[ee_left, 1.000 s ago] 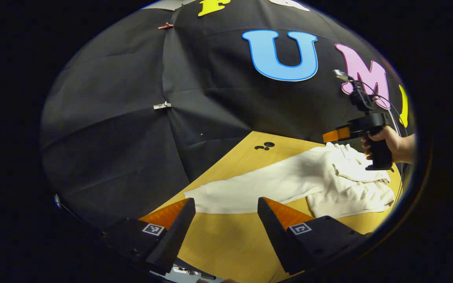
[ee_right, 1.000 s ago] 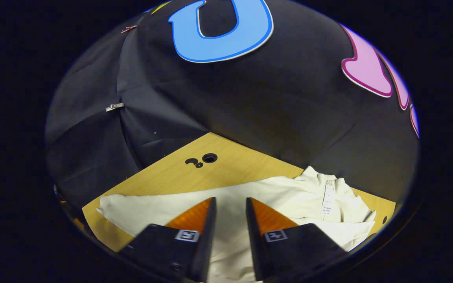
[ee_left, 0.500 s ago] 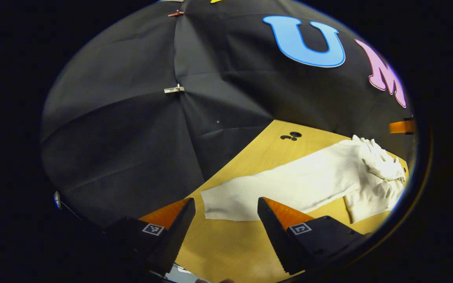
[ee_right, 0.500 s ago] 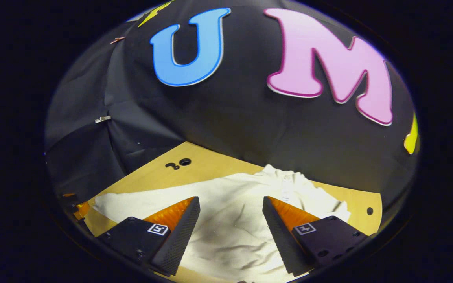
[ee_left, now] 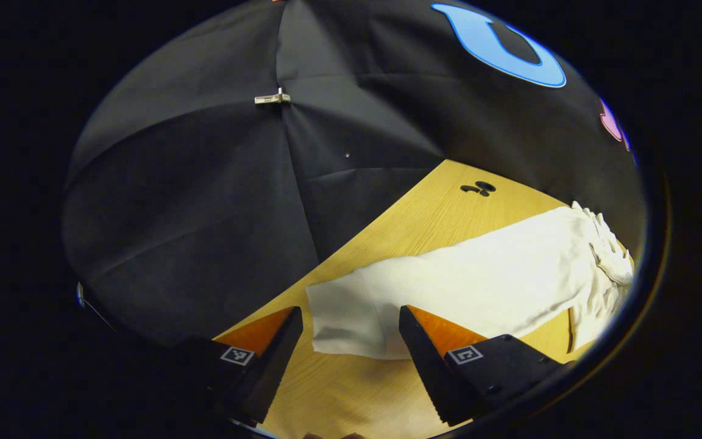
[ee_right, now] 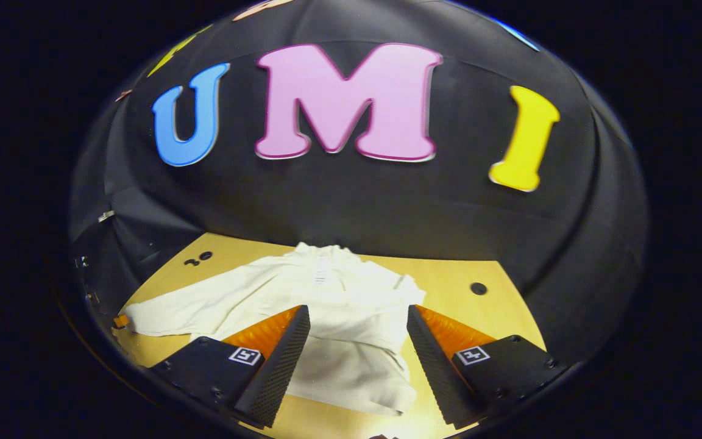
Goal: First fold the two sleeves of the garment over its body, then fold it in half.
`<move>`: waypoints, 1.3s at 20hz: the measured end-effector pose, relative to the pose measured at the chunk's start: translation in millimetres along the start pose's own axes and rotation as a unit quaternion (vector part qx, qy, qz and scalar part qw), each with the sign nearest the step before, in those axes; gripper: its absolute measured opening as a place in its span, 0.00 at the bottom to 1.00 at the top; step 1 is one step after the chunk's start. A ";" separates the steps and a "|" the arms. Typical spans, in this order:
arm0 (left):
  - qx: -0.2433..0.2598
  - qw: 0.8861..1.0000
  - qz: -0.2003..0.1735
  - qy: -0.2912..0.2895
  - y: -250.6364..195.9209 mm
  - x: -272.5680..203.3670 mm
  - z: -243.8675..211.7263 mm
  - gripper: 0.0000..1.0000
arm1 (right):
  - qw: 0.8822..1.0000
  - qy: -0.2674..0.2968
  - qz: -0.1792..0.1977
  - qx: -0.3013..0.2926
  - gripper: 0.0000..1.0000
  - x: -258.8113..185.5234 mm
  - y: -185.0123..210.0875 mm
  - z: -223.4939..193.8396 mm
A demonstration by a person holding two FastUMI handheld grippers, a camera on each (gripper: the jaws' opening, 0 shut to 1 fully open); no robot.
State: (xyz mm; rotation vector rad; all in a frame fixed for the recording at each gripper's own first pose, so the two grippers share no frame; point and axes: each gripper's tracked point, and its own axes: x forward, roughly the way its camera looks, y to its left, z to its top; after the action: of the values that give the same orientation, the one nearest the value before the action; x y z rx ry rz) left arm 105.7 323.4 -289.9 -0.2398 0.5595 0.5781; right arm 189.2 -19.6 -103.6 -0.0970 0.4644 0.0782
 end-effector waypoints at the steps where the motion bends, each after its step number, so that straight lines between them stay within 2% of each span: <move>1: 0.001 1.000 0.003 0.009 0.8 5.8 -3.8 0.99 | 1.000 0.006 -0.019 0.018 0.98 -12.3 -22.5 -8.2; 5: -0.024 0.999 -0.004 0.034 -3.5 17.2 -12.5 0.99 | 0.993 0.019 -0.093 0.075 0.98 -52.4 -99.1 -44.3; 7: -0.017 0.999 -0.005 0.037 -5.5 19.1 -12.7 1.00 | 0.989 0.025 -0.117 0.093 0.97 -72.9 -123.8 -61.5; 9: -0.006 0.999 -0.014 0.037 -13.8 18.7 -10.8 0.94 | 0.984 0.035 -0.136 0.108 0.98 -81.3 -144.6 -80.1; 14: 0.038 0.997 -0.052 0.035 -34.4 19.8 -9.1 0.40 | 0.981 0.047 -0.148 0.117 0.99 -88.1 -158.2 -100.2; 18: 0.031 0.996 -0.076 0.040 -41.5 16.8 -7.1 0.24 | 0.983 0.052 -0.140 0.110 0.99 -87.5 -157.9 -102.9; 22: 0.020 0.996 -0.080 0.045 -46.2 12.2 -5.5 0.11 | 0.984 0.051 -0.130 0.109 0.99 -74.8 -153.9 -100.3; 26: -0.027 0.996 -0.079 0.043 -50.9 3.8 8.8 0.06 | 0.986 0.052 -0.122 0.106 0.99 -65.0 -154.1 -100.1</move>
State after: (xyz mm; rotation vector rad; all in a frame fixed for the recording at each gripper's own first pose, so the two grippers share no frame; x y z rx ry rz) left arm 141.5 286.8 -281.8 -0.3585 0.6029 0.4322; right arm 102.0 -187.2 -151.7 0.0515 0.5601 -0.2166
